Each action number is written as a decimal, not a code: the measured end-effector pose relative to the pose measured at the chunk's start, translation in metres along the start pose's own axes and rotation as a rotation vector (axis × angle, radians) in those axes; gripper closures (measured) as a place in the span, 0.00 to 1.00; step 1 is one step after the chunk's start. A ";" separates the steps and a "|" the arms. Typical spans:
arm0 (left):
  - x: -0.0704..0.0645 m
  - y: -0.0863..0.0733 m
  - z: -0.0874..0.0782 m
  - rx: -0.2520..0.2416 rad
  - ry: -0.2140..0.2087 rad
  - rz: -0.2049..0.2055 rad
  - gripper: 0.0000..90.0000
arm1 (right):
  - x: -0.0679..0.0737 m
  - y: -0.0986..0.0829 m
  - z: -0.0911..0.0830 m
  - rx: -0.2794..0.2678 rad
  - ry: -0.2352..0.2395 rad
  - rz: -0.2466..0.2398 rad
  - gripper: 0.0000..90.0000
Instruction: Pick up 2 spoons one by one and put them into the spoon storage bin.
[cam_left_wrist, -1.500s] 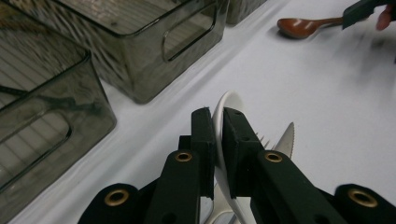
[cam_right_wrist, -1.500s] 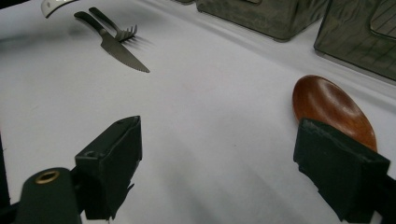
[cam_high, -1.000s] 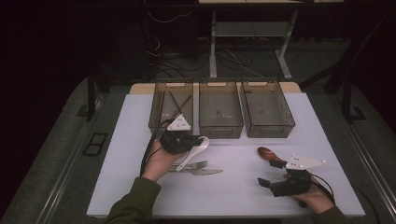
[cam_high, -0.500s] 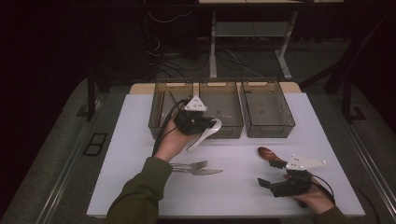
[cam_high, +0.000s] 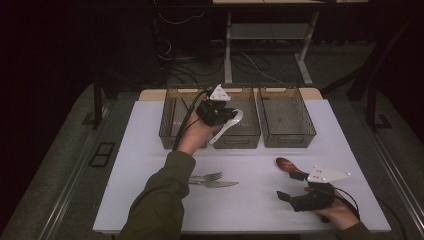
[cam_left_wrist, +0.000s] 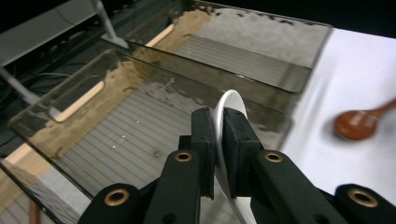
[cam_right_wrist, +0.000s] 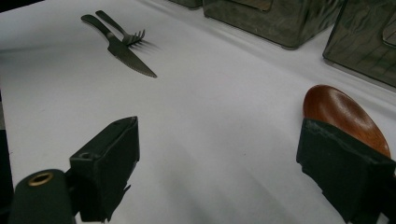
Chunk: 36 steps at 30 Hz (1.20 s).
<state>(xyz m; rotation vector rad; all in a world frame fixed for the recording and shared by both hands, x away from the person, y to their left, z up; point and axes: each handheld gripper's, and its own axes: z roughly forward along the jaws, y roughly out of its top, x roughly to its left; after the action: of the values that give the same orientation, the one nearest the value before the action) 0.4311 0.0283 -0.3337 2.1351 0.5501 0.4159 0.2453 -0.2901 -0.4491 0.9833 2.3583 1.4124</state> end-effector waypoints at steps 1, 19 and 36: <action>0.002 0.000 0.003 -0.007 0.005 -0.010 0.92 | 0.000 0.000 0.000 0.001 -0.001 0.000 0.14; 0.027 -0.003 0.045 0.006 0.065 -0.091 0.92 | -0.001 -0.001 -0.003 -0.005 0.001 -0.001 0.14; 0.024 -0.009 0.073 0.078 0.062 -0.071 0.92 | -0.002 -0.001 -0.004 -0.016 0.004 -0.005 0.14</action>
<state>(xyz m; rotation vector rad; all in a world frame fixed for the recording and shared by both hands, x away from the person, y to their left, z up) 0.4845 -0.0034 -0.3800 2.1755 0.6852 0.4291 0.2445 -0.2943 -0.4481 0.9704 2.3475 1.4302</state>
